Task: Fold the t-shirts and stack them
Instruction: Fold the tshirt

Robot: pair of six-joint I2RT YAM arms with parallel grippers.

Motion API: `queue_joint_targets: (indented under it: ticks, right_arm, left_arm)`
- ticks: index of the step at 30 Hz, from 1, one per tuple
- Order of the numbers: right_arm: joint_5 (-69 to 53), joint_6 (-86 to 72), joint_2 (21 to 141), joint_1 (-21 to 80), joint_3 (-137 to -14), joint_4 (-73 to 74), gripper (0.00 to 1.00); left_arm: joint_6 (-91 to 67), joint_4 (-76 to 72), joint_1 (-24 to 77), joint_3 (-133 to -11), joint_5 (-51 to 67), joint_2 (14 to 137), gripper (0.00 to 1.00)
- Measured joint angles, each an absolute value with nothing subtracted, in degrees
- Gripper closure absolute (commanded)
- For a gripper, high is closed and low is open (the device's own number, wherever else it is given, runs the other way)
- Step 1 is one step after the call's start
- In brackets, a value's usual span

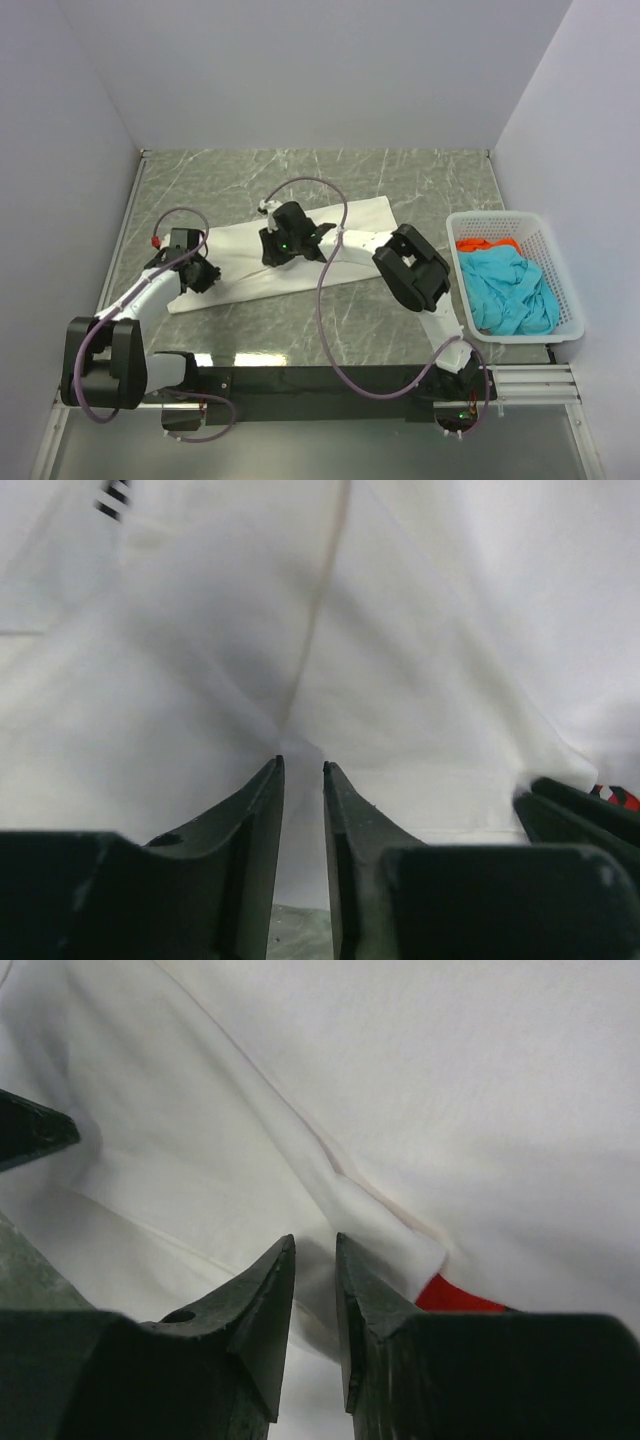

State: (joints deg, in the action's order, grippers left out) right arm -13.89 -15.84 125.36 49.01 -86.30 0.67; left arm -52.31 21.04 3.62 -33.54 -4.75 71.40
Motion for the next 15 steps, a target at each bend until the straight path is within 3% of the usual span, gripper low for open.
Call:
queue_joint_targets:
  ticks: [2,7,10,15]
  right_arm:
    - [-12.86,-15.64,123.5,48.34,-84.82,1.58,0.68]
    - [-7.55,-13.96,116.09,46.52,-81.65,6.85,0.6]
    - [-4.82,-13.5,109.4,45.41,-78.26,10.13,0.55]
    - [-2.61,-15.09,102.94,42.72,-74.96,15.29,0.59]
  left_arm:
    - [-52.25,21.98,3.05,-33.58,-5.41,70.37,0.66]
    - [-51.7,25.39,2.46,-35.75,-6.46,68.82,0.39]
    - [-51.59,27.03,2.96,-38.41,-7.2,67.31,0.34]
    - [-51.62,27.31,4.54,-41.54,-7.64,67.37,0.33]
